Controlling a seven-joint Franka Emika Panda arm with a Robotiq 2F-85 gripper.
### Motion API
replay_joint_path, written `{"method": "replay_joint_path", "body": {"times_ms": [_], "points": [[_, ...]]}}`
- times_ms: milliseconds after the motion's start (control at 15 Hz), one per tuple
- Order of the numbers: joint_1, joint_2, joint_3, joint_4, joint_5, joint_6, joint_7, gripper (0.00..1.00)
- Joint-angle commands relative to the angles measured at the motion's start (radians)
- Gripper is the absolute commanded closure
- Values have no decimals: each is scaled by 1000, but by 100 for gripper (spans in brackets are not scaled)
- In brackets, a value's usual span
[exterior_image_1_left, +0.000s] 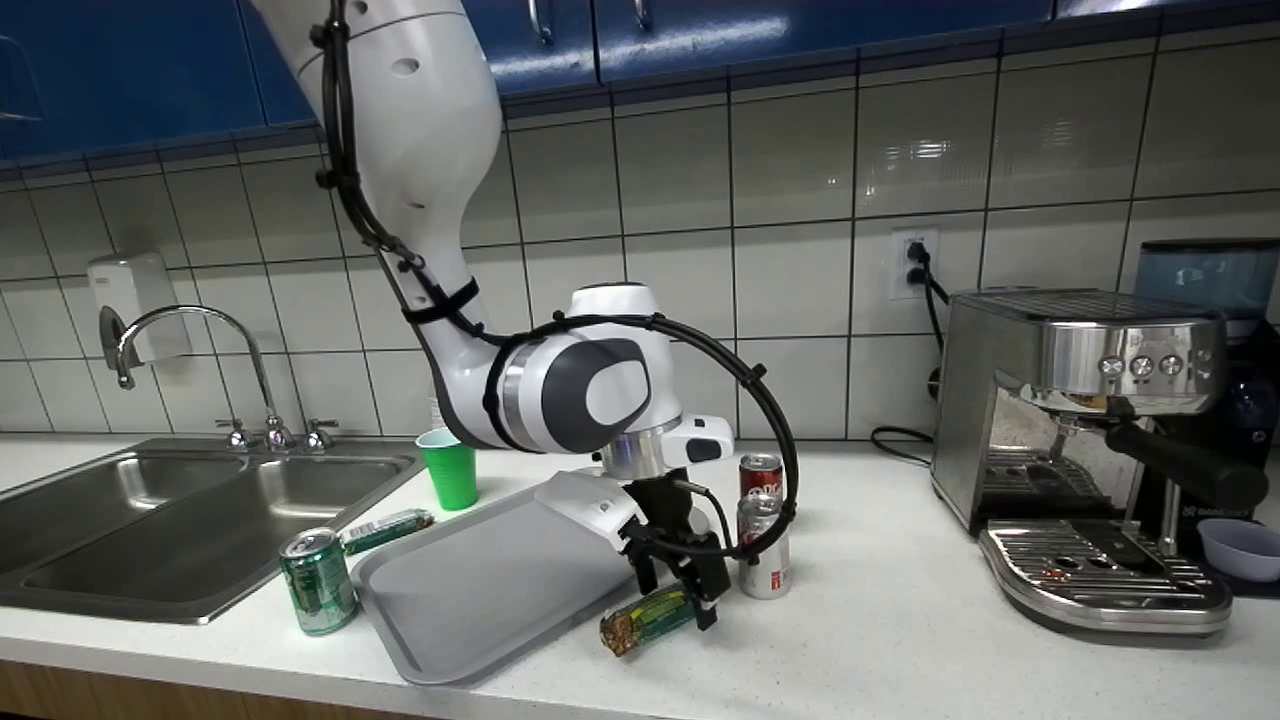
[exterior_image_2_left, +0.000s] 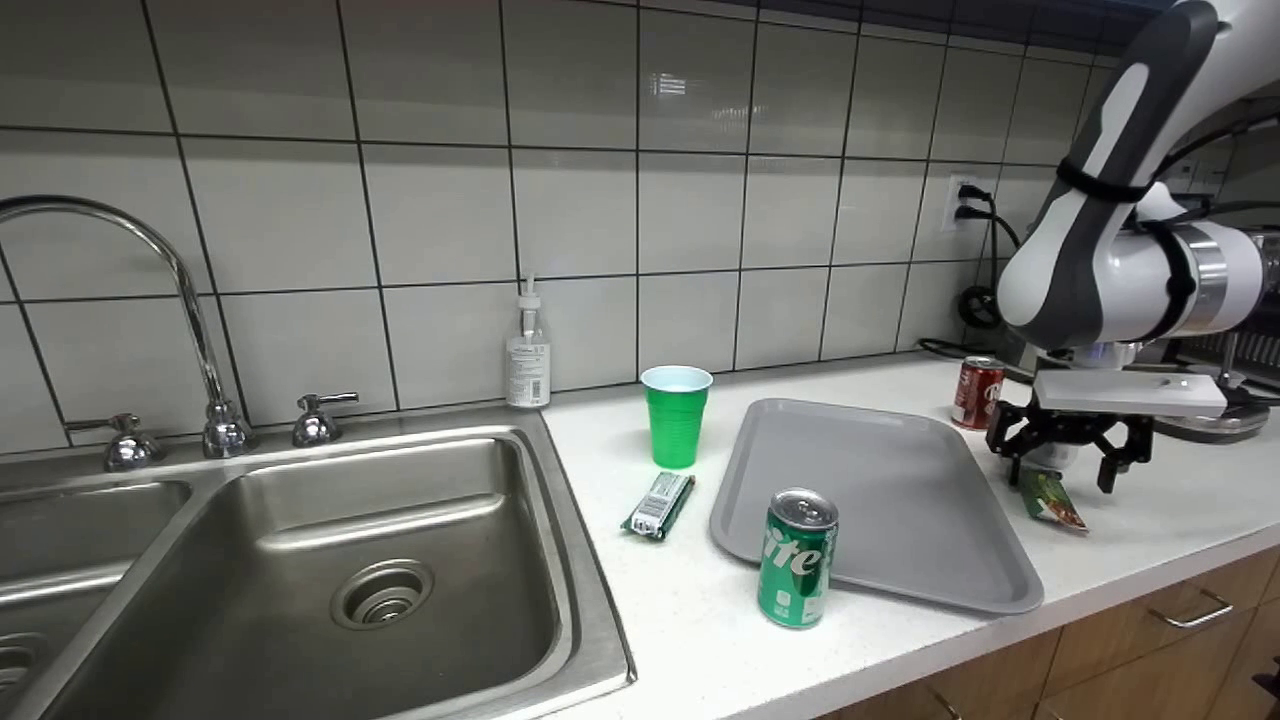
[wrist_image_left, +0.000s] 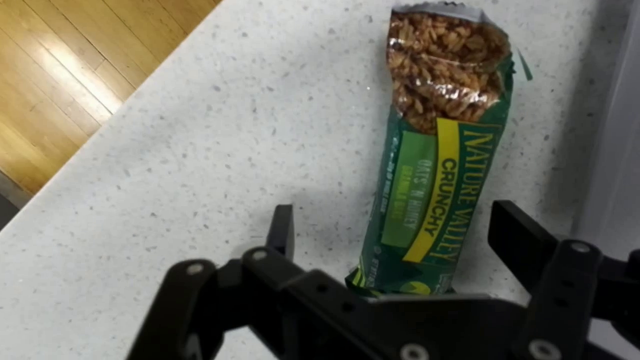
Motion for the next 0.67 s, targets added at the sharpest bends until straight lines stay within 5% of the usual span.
{"method": "replay_joint_path", "body": {"times_ms": [0, 467, 600], "points": [[1, 9, 7, 17, 14, -6, 5, 26], [-1, 7, 8, 14, 15, -7, 3, 82], [-1, 6, 8, 13, 14, -7, 3, 88]]}}
